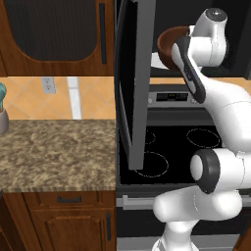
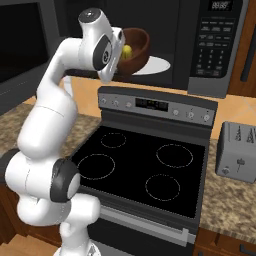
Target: Pick the cucumber from the sink and place it in the bowl. Then pick the bowl and place it in the microwave. Then close the microwave door and press the start button.
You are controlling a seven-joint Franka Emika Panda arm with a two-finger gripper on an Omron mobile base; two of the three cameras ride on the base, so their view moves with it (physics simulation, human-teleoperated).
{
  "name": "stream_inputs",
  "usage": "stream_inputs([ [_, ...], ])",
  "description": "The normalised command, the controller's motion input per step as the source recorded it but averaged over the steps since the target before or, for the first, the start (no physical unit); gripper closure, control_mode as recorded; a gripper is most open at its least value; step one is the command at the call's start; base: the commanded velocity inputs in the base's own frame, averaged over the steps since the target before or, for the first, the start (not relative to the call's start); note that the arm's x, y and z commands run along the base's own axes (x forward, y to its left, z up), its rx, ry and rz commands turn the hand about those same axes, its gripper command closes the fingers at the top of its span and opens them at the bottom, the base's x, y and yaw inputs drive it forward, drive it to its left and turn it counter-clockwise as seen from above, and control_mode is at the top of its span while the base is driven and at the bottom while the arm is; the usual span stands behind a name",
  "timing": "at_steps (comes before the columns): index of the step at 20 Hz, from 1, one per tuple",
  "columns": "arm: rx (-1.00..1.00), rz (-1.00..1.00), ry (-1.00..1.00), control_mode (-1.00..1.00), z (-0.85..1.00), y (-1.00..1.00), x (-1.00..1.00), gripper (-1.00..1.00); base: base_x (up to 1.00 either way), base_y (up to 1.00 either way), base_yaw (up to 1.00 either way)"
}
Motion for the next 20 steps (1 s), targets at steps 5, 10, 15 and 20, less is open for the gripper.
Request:
stream_inputs([
  [5, 0.0, 0.0, 0.0, -1.0, 0.0, -0.06, 0.58, 1.0, 0.0, 0.0, 0.0],
  [10, 0.0, 0.0, 0.01, -1.0, 0.0, -0.02, 0.35, 1.0, 0.0, 0.0, 0.0],
  [15, 0.0, 0.0, 0.0, -1.0, -0.16, 0.0, 0.19, 1.0, 0.0, 0.0, 0.0],
  [20, 0.0, 0.0, 0.0, -1.0, -0.22, -0.02, 0.2, 1.0, 0.0, 0.0, 0.0],
])
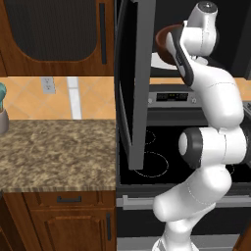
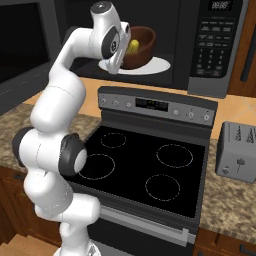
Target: Pick the cucumber from the sink and place it in the bowl. Then pick the bowl and place it in the microwave. Then close the microwave door and press the start button.
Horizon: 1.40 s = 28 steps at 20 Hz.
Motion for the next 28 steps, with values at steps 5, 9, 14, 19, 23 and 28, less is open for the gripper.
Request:
stream_inputs([
  [5, 0.0, 0.0, 0.0, -1.0, -0.29, 0.0, 0.1, -1.0, 0.0, 0.0, 0.0],
  [9, 0.0, 0.0, -0.08, -1.0, -0.12, 0.0, -0.19, -1.0, 0.0, 0.0, 0.0],
  [14, 0.0, 0.0, -0.09, -1.0, 0.0, 0.0, -0.27, -1.0, 0.0, 0.0, 0.0],
  [19, 0.0, 0.0, -0.16, -1.0, 0.01, 0.0, -0.6, -1.0, 0.0, 0.0, 0.0],
  [23, 0.0, 0.0, -0.11, -1.0, -0.02, 0.0, -0.63, -1.0, 0.0, 0.0, 0.0],
  [28, 0.0, 0.0, -0.1, -1.0, -0.07, 0.0, -0.56, -1.0, 0.0, 0.0, 0.0],
])
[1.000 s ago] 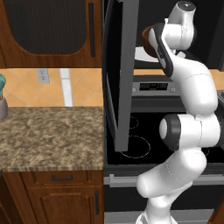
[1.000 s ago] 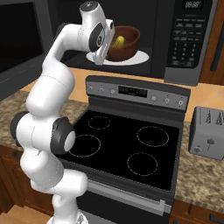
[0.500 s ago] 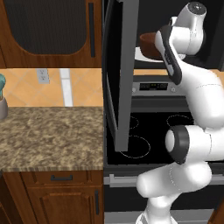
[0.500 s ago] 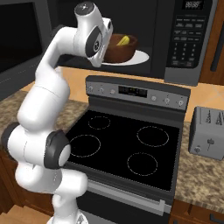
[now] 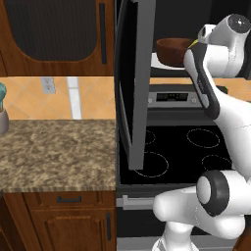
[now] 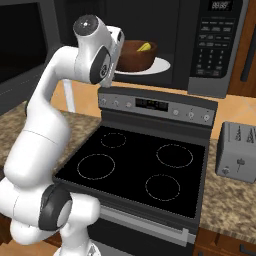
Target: Pick the cucumber from the sink and place it in the bowl. Then pick the bowl and place it in the microwave. Then close the microwave door and press the start button.
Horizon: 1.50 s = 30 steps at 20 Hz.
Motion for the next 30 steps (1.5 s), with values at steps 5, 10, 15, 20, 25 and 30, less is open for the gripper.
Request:
stream_inputs([
  [5, -0.08, 0.0, -0.02, -1.0, -0.38, 0.0, -0.19, -1.0, 0.0, 0.0, 0.0],
  [10, -0.2, 0.0, 0.02, -1.0, -0.43, 0.0, 0.0, -1.0, 0.0, 0.0, 0.0],
  [15, -0.15, 0.0, 0.0, -1.0, -0.4, 0.0, -0.18, -1.0, 0.0, 0.0, 0.0],
  [20, -0.21, 0.0, 0.0, -1.0, -0.45, 0.02, -0.33, -1.0, 0.0, 0.0, 0.0],
  [25, -0.27, -0.04, -0.01, -1.0, -0.46, 0.23, -0.21, -1.0, 0.0, 0.0, 0.0],
  [30, -0.18, -0.02, 0.0, -1.0, -0.48, 0.15, -0.11, -1.0, 0.0, 0.0, 0.0],
])
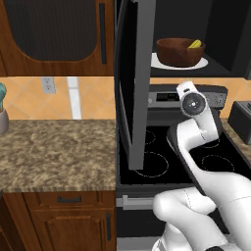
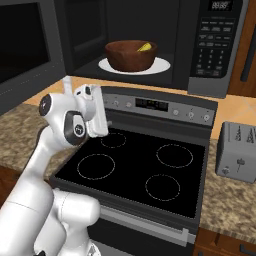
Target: Pick the cucumber from the sink and place it in the bowl. Then pick the bowl and place it in the microwave. Then close the microwave door and press the start button.
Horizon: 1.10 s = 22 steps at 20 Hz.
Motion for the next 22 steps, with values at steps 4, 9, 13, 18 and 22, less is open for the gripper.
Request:
stream_inputs([
  [4, -0.16, 0.0, 0.0, -1.0, -0.4, 0.23, -0.01, -1.0, 0.0, 0.0, 0.0],
  [9, -0.17, 0.0, 0.0, -1.0, -0.32, 0.47, 0.0, -1.0, 0.0, 0.0, 0.0],
  [13, -0.16, 0.0, 0.0, -1.0, -0.32, 0.62, 0.0, -1.0, 0.0, 0.0, 0.0],
  [18, -0.16, -0.01, -0.03, -1.0, -0.17, 0.87, -0.01, -1.0, 0.0, 0.0, 0.0],
  [22, -0.13, -0.04, -0.04, -1.0, 0.0, 0.94, -0.16, -1.0, 0.0, 0.0, 0.0],
])
